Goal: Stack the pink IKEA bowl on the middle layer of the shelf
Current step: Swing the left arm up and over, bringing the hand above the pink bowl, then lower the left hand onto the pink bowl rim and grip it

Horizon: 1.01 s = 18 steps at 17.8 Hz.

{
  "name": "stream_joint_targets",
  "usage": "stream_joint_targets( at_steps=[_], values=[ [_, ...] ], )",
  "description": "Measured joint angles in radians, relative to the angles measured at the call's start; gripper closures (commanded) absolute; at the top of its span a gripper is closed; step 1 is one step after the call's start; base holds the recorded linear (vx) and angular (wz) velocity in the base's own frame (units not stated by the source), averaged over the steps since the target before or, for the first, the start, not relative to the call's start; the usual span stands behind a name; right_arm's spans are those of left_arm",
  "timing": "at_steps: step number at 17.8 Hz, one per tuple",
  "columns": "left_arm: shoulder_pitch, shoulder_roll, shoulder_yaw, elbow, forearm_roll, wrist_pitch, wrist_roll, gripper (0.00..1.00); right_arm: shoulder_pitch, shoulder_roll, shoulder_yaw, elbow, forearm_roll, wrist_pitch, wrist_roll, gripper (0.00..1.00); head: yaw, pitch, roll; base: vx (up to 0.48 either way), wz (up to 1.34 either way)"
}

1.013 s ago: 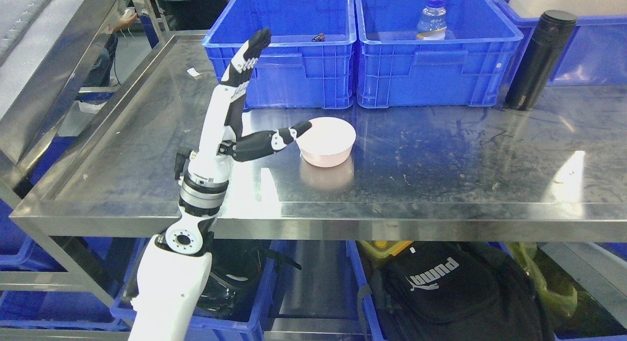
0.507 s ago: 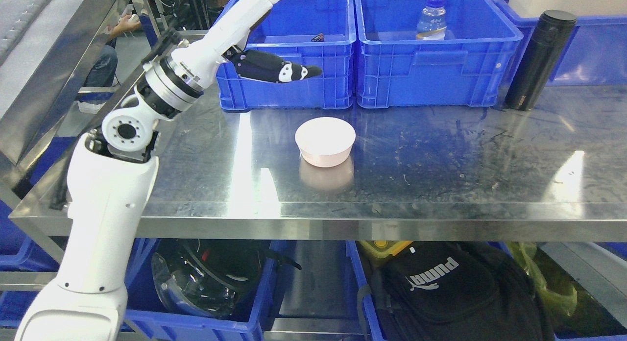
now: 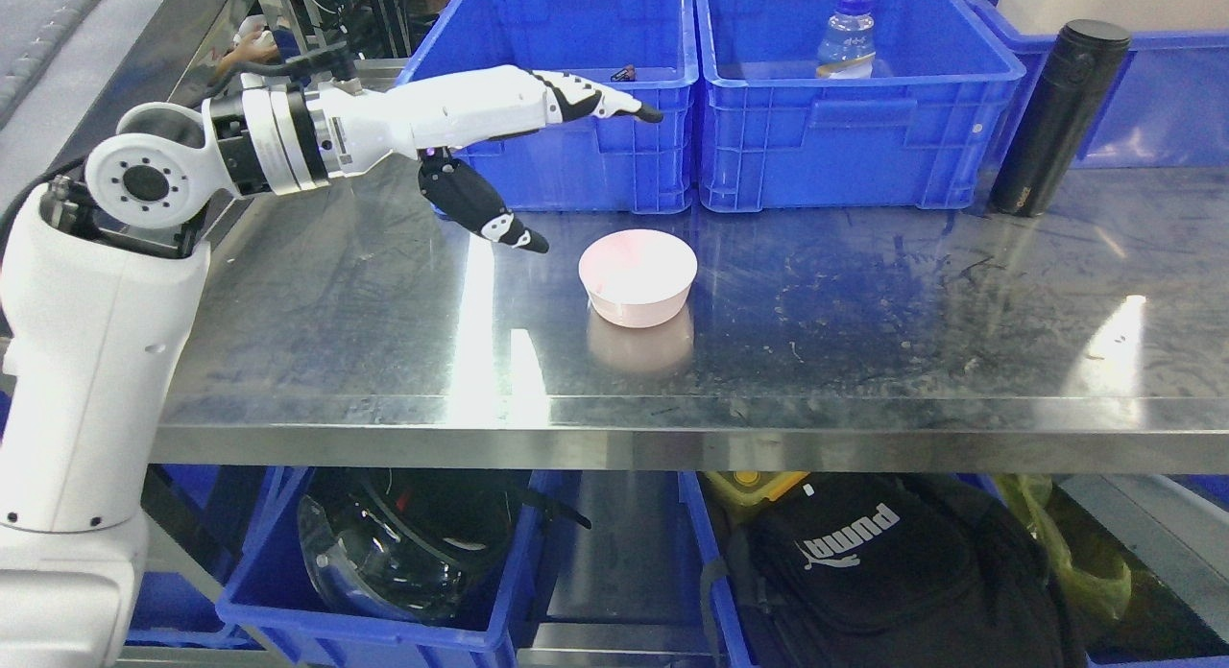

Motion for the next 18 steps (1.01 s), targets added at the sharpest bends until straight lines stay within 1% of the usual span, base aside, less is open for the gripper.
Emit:
stream_joint_targets(
  at_steps=[2,4,6,10,12,14,18],
  values=[
    [-0.021,0.024,-0.030,0.000,-0.046,0.001,-0.025,0.03,0.000,0.000,0.000,0.000,0.000,0.000,0.000,0.00,0.0000,0.000,0.000,0.000,0.00],
    [-0.041,0.041,-0.063,0.000,-0.093,0.003,-0.034,0.00,0.000,0.000,0.000,0.000,0.000,0.000,0.000,0.00,0.0000,0.000,0.000,0.000,0.00],
    [-0.058,0.055,-0.096,0.000,-0.138,0.006,-0.041,0.00,0.000,0.000,0.000,0.000,0.000,0.000,0.000,0.00,0.0000,0.000,0.000,0.000,0.00],
    [-0.087,0.067,-0.163,0.000,-0.228,0.010,-0.059,0.09,0.000,0.000,0.000,0.000,0.000,0.000,0.000,0.00,0.0000,0.000,0.000,0.000,0.00],
    [-0.096,0.060,-0.195,0.000,-0.304,0.013,-0.086,0.12,0.000,0.000,0.000,0.000,0.000,0.000,0.000,0.00,0.0000,0.000,0.000,0.000,0.00],
    [-0.101,0.038,-0.225,0.001,-0.395,0.017,-0.111,0.12,0.000,0.000,0.000,0.000,0.000,0.000,0.000,0.00,0.0000,0.000,0.000,0.000,0.00],
    [-0.108,-0.020,-0.279,0.004,-0.539,0.090,-0.128,0.12,0.000,0.000,0.000,0.000,0.000,0.000,-0.001,0.00,0.0000,0.000,0.000,0.000,0.00]
  ],
)
